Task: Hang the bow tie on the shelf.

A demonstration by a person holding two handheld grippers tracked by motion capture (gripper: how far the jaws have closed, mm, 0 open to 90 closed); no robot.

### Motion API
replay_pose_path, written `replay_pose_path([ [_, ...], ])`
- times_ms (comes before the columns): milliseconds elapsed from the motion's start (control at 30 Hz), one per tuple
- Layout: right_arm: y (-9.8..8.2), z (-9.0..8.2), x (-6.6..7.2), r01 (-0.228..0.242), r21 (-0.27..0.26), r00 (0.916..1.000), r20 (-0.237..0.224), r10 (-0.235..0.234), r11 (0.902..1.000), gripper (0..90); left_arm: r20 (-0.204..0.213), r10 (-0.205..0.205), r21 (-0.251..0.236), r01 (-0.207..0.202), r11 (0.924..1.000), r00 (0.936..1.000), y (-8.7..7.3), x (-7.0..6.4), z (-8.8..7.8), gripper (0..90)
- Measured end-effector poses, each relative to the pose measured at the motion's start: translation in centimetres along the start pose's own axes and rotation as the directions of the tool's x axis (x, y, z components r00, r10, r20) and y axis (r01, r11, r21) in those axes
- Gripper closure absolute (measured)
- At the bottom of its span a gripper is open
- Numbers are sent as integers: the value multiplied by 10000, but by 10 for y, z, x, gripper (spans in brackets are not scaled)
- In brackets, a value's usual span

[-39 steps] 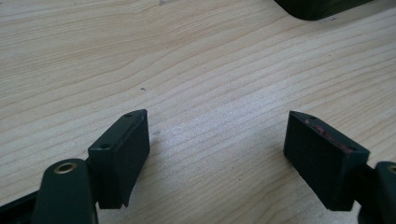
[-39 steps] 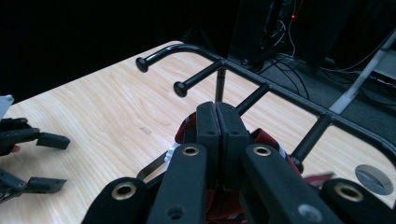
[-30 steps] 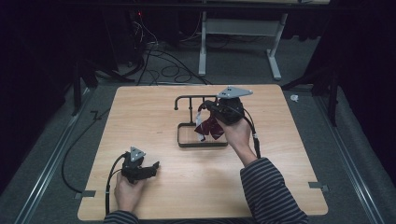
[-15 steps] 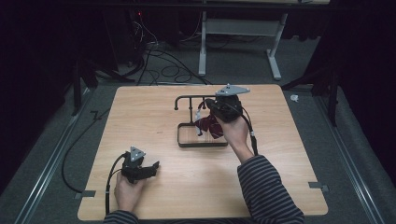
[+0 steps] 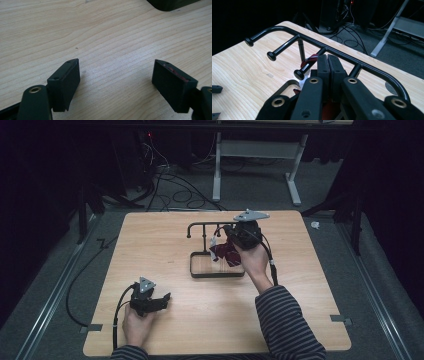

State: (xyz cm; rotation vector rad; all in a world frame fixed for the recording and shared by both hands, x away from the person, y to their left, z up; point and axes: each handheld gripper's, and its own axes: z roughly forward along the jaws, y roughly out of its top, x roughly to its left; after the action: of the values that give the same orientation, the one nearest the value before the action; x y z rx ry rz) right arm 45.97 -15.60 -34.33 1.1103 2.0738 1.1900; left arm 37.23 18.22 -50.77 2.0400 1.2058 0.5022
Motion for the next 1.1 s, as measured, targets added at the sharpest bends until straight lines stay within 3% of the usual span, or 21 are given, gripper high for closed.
replay_pose_path([
  [300,-1,2,0,79,246,9999,-104,-76,9997,897,-23,-8,-26,8,10000,10000,0,0,0,230],
  [567,-1,1,1,66,231,9997,-232,-61,9997,830,-22,-7,-27,7,10000,10000,0,0,0,230],
  [867,-1,1,2,169,393,9995,-262,-159,9991,841,-22,-8,-26,8,10000,10000,0,0,0,230],
  [1100,0,-4,2,169,220,9994,-294,-163,9996,840,-22,-10,-28,10,10000,10000,0,0,0,230],
])
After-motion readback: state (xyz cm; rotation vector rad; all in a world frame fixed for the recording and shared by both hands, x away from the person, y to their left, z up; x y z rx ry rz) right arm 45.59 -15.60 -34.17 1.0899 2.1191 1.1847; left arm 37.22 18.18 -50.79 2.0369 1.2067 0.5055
